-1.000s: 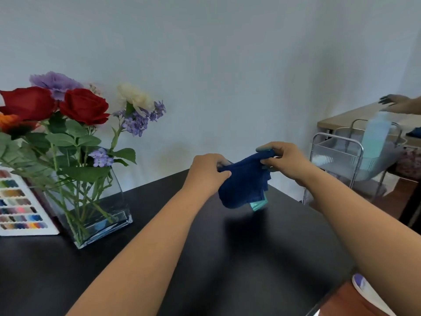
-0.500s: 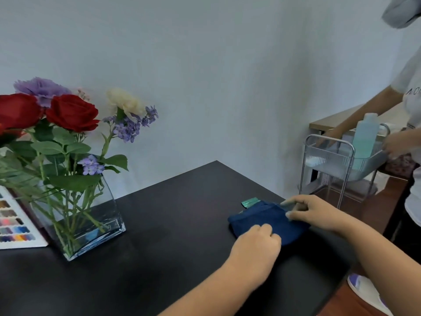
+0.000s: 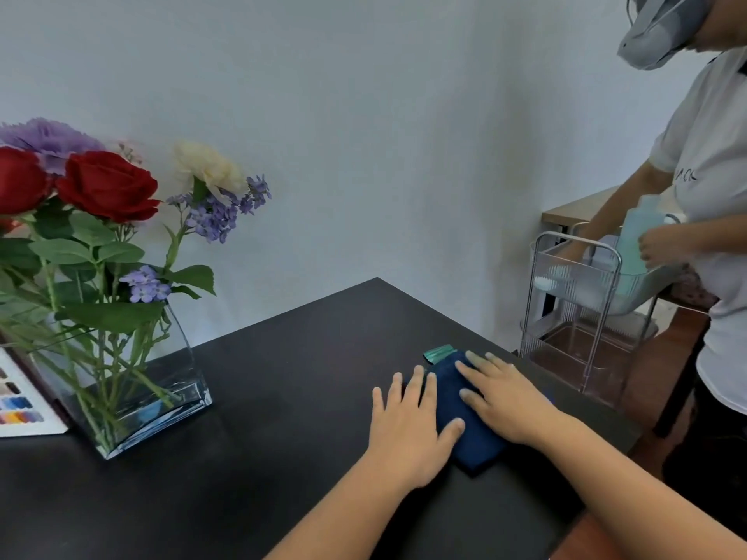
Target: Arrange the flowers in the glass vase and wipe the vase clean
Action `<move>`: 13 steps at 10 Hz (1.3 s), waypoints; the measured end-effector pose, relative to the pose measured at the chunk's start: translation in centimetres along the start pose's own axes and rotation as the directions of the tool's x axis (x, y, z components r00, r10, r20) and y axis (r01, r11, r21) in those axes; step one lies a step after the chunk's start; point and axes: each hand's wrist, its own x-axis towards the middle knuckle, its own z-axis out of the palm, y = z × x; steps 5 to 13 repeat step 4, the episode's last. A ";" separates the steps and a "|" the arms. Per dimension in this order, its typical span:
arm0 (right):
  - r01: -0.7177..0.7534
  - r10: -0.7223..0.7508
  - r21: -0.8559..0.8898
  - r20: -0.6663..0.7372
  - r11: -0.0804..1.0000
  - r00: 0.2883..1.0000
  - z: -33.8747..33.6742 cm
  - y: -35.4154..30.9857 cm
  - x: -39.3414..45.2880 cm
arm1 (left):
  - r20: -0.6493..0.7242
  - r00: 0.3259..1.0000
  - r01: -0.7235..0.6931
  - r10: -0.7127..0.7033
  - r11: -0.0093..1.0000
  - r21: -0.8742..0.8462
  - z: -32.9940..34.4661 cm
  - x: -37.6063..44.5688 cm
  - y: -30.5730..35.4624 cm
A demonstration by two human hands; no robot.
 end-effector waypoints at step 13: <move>0.087 0.051 0.475 -0.269 0.876 0.962 -1.5 -2.9 -0.3 | -0.205 0.967 0.123 -0.149 0.983 -0.134 -2.6 -2.7 -6.1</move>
